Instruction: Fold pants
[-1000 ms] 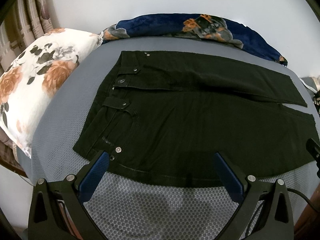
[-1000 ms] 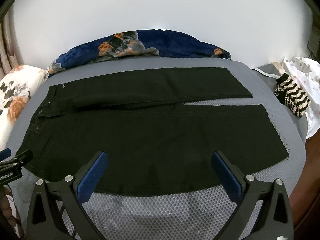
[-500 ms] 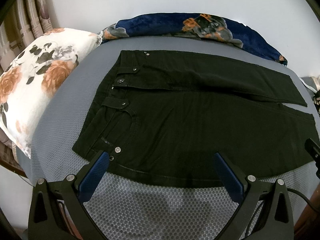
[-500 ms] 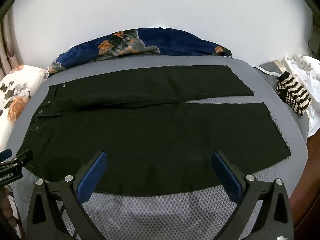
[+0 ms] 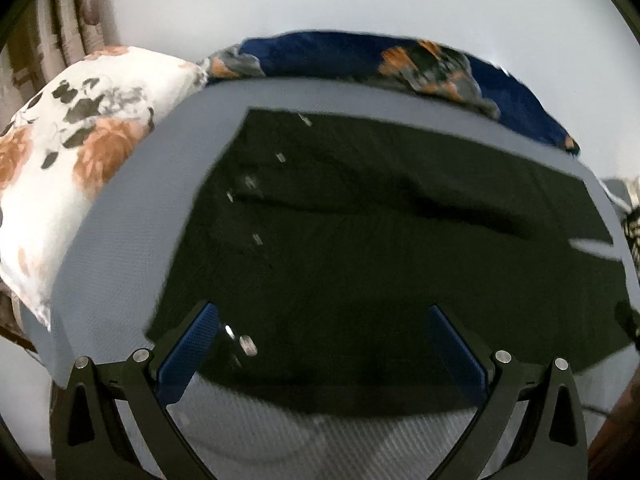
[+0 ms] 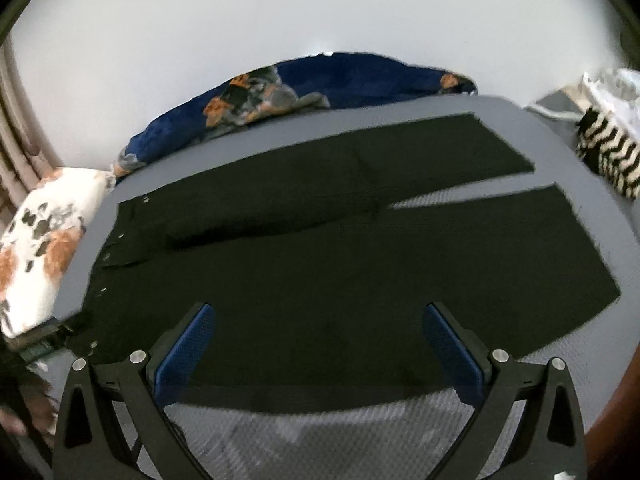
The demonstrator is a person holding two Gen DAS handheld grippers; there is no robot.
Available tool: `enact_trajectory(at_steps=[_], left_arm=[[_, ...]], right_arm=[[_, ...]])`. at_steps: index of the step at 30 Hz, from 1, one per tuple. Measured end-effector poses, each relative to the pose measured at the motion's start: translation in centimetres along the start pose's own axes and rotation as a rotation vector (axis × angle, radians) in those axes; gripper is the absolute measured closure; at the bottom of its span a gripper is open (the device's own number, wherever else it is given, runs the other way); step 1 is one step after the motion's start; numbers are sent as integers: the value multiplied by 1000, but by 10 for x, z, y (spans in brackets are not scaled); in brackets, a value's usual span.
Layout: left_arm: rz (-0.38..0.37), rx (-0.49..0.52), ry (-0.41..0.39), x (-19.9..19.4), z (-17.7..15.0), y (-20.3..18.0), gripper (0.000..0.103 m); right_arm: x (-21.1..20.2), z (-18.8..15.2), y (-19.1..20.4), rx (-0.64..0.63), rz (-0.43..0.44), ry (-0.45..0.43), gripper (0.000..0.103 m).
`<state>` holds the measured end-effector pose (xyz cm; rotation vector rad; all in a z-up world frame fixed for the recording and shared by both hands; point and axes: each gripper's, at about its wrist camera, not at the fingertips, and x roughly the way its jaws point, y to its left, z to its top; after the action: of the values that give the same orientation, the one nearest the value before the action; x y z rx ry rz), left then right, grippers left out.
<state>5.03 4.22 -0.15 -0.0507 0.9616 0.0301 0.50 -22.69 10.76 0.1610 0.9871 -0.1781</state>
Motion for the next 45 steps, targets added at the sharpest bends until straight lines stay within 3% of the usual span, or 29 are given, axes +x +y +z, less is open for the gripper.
enact_trajectory(at_steps=[7,11,19,24,31,37,45], left_arm=[[-21,-99,-54,20,59,61,0],[-34,-159,-32,46,83,92,3],[-211,-224,51,113,127,126,29],[-352,-290,123,161,155,143,41],[-457,-327,198,210,177,154,52],[-581,-322,233,230,193,155,71],[-628,-311,242,251,212,142,72]], right_arm=[[24,25,14,-53,56,-56,0],[44,42,27,-39,104,-60,0],[99,87,34,112,253,-9,0],[136,104,39,158,242,40,0],[177,116,61,125,241,92,0],[201,126,82,81,261,116,0],[228,135,99,54,275,135,0]])
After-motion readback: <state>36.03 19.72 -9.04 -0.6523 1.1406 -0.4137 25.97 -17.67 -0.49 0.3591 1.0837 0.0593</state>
